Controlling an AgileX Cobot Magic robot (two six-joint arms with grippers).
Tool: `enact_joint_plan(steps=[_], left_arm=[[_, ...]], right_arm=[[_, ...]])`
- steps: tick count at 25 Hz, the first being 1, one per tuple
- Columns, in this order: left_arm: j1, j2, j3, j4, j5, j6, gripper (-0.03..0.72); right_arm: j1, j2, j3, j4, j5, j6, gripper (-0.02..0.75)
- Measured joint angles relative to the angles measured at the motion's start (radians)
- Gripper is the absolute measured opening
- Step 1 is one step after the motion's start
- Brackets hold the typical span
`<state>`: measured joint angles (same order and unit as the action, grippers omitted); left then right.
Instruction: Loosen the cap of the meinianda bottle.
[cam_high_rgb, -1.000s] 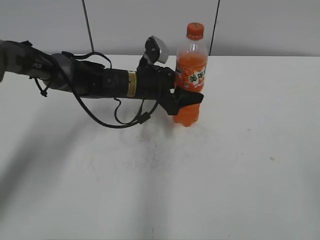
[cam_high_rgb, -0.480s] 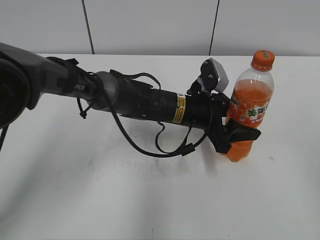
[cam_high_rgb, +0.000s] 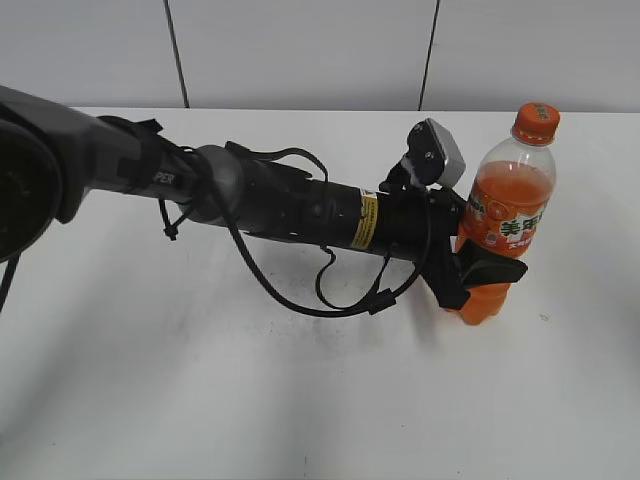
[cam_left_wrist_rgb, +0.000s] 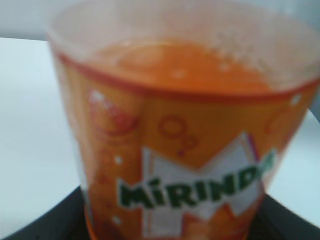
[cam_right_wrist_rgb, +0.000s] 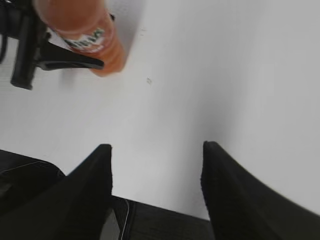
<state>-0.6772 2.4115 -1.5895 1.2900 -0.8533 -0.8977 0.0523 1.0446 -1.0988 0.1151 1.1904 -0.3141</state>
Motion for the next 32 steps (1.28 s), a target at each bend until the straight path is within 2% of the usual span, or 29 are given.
enact_joint_plan(steps=[2,6,13,21,32], left_arm=[[0.000,0.000,0.000,-0.002,0.005,0.000,0.418],[0.000,0.000,0.000,-0.001,0.005,0.000,0.418],[0.000,0.000,0.000,0.001,0.008,0.000,0.418],[-0.001,0.000,0.000,0.004,0.013,0.000,0.414],[-0.001,0.000,0.000,0.005,0.014,0.000,0.414]], right_arm=[[0.018,0.085,-0.075,0.018,0.008,-0.017,0.428],[0.112,0.244,-0.219,0.013,0.020,-0.015,0.427],[0.256,0.460,-0.418,0.012,0.021,0.112,0.414],[0.272,0.562,-0.442,0.006,0.021,0.148,0.397],[0.272,0.575,-0.411,-0.008,0.027,0.151,0.397]])
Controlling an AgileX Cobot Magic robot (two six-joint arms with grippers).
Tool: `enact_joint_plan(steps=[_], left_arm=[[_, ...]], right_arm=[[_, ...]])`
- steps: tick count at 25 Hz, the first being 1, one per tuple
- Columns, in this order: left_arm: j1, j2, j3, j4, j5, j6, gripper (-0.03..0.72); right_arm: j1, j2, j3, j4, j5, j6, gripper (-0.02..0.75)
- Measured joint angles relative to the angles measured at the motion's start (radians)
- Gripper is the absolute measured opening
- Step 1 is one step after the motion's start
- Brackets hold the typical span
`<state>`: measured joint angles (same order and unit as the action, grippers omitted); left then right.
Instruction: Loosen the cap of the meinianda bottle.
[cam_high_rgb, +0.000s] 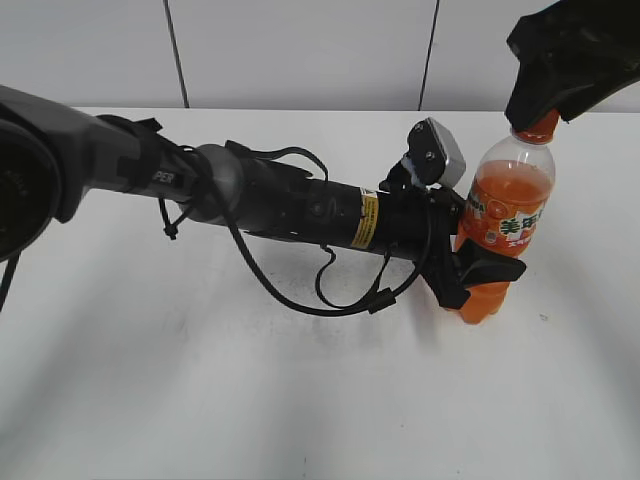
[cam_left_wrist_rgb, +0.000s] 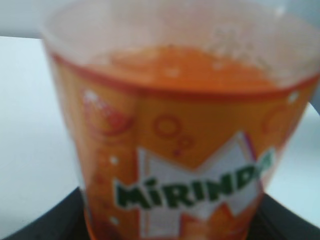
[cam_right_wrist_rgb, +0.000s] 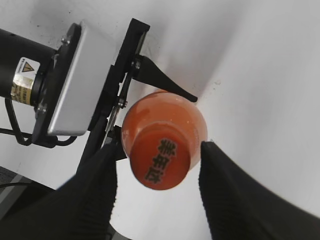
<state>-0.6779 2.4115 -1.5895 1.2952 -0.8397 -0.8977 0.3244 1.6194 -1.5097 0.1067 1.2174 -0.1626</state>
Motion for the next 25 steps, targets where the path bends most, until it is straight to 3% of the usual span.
enact_joint_plan(steps=[4,7,10,12,16,19,25], left_arm=[[0.000,0.000,0.000,0.000,0.000,0.000,0.414],[0.000,0.000,0.000,0.000,0.000,0.000,0.414],[0.000,0.000,0.000,0.000,0.001,0.000,0.414],[0.000,0.000,0.000,0.001,0.001,0.001,0.414],[0.000,0.000,0.000,0.004,0.000,0.004,0.414],[0.000,0.000,0.000,0.005,0.000,0.006,0.414],[0.000,0.000,0.000,0.004,0.005,0.007,0.414]], right_arm=[[0.000,0.013,0.001,0.001,0.000,-0.010,0.358],[0.000,0.021,0.002,0.002,0.000,-0.029,0.283],[0.000,0.021,0.002,0.000,0.000,-0.089,0.274],[0.000,0.021,0.002,0.000,0.000,-0.216,0.274],[0.000,0.021,0.002,-0.001,0.000,-0.704,0.274],[0.000,0.021,0.002,-0.007,0.001,-0.962,0.274],[0.000,0.021,0.001,-0.024,0.007,-1.102,0.274]])
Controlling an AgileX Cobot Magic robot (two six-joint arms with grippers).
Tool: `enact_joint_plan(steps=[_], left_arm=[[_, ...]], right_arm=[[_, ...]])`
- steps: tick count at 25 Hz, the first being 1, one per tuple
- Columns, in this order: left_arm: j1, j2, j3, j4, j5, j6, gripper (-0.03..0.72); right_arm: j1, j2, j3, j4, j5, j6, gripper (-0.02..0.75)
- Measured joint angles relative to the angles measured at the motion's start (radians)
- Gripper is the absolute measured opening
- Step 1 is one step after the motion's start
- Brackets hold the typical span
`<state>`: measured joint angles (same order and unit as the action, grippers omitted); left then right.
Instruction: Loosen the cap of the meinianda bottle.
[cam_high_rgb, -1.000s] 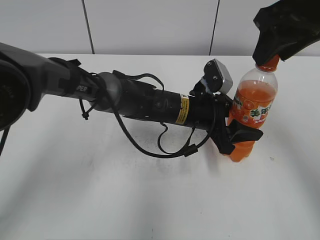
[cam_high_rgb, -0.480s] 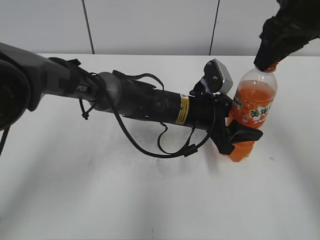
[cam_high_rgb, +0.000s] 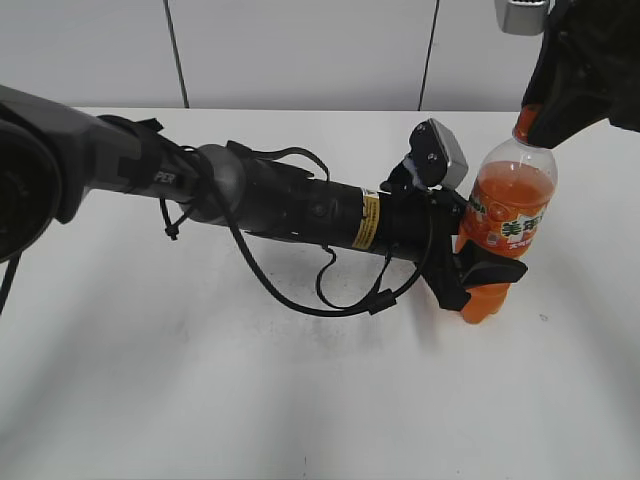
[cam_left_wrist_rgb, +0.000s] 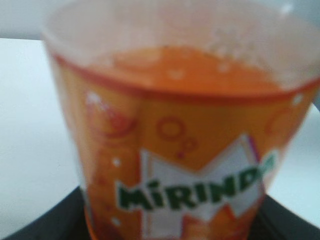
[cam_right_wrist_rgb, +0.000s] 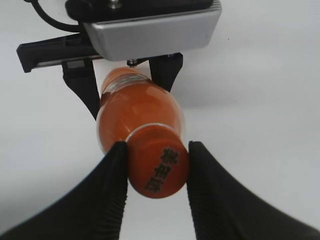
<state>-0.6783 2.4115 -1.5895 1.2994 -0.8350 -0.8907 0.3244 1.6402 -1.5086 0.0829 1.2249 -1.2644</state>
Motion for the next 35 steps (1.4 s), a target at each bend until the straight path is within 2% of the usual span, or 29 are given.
enact_joint_plan(steps=[3,4,7,9,13,16,19,23,30,32,35], left_arm=[[0.000,0.000,0.000,0.000,0.000,0.000,0.414],[0.000,0.000,0.000,-0.002,0.000,0.000,0.414],[0.000,0.000,0.000,-0.004,0.000,-0.003,0.414],[0.000,0.000,0.000,-0.004,0.000,-0.003,0.414],[0.000,0.000,0.000,-0.004,0.001,-0.003,0.414],[0.000,0.000,0.000,-0.004,0.001,-0.003,0.412],[0.000,0.000,0.000,-0.004,0.001,-0.003,0.412],[0.000,0.000,0.000,-0.004,0.001,-0.003,0.412],[0.000,0.000,0.000,-0.004,0.001,-0.003,0.412],[0.000,0.000,0.000,-0.004,0.001,-0.003,0.412],[0.000,0.000,0.000,-0.004,0.001,-0.003,0.412]], right_arm=[[0.000,0.000,-0.005,0.007,0.001,0.002,0.293],[0.000,0.000,-0.010,0.011,0.001,0.011,0.326],[0.000,-0.005,-0.030,0.035,-0.001,0.087,0.510],[0.000,-0.020,-0.032,0.042,-0.001,0.172,0.567],[0.000,-0.057,-0.032,0.015,-0.001,0.463,0.546],[0.000,-0.066,-0.032,-0.016,-0.001,0.876,0.537],[0.000,-0.066,-0.023,-0.022,-0.001,1.125,0.519],[0.000,-0.055,-0.010,-0.009,0.000,1.194,0.494],[0.000,-0.015,-0.009,0.017,0.000,1.203,0.480],[0.000,-0.007,-0.009,0.017,0.000,1.203,0.452],[0.000,-0.006,-0.009,0.017,0.000,1.203,0.353]])
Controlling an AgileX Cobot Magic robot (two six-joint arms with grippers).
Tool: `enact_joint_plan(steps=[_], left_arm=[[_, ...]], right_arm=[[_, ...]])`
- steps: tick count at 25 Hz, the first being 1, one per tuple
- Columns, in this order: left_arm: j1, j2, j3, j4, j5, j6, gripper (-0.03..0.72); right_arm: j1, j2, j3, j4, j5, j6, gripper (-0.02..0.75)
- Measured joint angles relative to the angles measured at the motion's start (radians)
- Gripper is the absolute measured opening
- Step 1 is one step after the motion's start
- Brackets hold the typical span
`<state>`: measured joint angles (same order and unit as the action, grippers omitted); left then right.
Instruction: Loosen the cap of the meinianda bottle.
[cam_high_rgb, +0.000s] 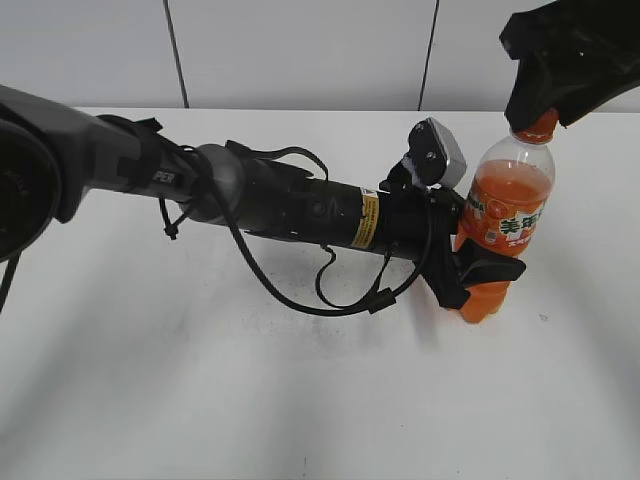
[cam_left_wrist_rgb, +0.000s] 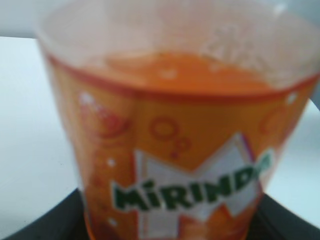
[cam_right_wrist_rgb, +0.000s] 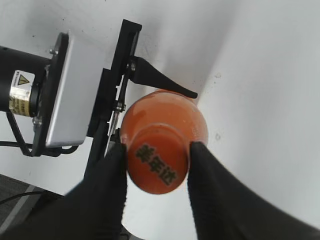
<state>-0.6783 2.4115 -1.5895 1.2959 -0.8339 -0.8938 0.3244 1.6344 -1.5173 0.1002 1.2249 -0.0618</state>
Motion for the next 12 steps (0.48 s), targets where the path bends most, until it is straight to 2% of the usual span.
enact_joint_plan(steps=[2,7,9,12], left_arm=[[0.000,0.000,0.000,0.000,0.000,0.000,0.412],[0.000,0.000,-0.001,0.001,0.000,0.000,0.412],[0.000,0.000,-0.001,0.006,0.000,0.000,0.412],[0.000,-0.002,-0.001,0.016,0.000,0.000,0.412]], right_arm=[[0.000,0.000,0.000,0.000,0.000,-0.013,0.266],[0.000,0.000,0.000,0.000,0.000,-0.144,0.266],[0.000,0.000,0.000,0.001,0.000,-0.315,0.266],[0.000,0.000,0.000,-0.001,0.000,-0.709,0.266]])
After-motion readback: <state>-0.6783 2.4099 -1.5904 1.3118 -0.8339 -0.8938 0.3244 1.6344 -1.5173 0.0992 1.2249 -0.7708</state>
